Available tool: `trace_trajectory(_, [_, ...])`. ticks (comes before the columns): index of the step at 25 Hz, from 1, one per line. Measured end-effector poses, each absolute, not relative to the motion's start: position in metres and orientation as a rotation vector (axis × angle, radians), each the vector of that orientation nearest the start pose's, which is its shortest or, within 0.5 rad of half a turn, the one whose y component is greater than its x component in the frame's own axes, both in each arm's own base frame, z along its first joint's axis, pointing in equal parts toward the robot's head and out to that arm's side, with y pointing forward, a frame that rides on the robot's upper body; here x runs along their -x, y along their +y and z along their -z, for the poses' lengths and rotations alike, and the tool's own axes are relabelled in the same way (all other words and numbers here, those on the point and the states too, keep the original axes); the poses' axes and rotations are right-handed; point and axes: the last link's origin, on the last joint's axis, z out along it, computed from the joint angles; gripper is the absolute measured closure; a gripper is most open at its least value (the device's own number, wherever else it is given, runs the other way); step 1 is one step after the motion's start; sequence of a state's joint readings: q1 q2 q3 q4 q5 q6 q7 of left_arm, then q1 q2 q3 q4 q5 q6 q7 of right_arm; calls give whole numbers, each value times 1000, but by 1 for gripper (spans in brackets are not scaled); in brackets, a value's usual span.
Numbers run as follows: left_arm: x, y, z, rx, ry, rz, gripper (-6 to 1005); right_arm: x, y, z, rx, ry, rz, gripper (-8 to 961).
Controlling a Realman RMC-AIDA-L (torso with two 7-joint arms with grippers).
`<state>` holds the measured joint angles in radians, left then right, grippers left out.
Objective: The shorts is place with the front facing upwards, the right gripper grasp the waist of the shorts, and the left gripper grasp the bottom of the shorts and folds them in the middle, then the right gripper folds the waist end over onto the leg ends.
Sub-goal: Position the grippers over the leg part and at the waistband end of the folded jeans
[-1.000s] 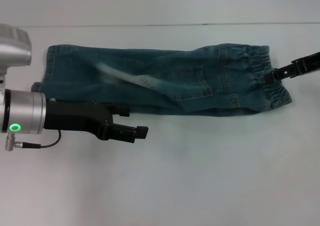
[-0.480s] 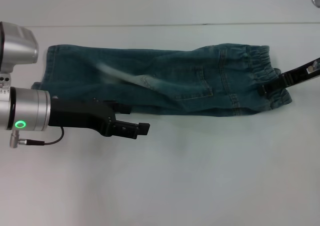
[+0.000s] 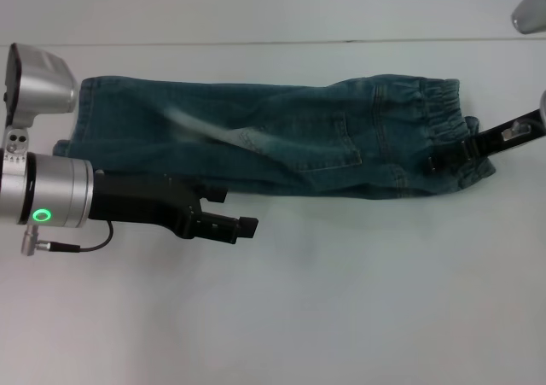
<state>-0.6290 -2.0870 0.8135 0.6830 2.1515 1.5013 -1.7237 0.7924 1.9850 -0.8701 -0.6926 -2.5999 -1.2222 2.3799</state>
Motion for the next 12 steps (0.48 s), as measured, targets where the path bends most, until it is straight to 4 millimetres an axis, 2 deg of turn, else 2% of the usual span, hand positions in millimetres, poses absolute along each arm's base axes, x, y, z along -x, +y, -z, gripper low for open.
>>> trace_trajectory(3, [242, 346, 23, 2856, -940, 414, 50, -265, 415, -15, 2329, 1317, 153, 53])
trace_trajectory(12, [245, 347, 24, 2844, -942, 399, 51, -257, 413, -13, 2377, 1309, 120, 59])
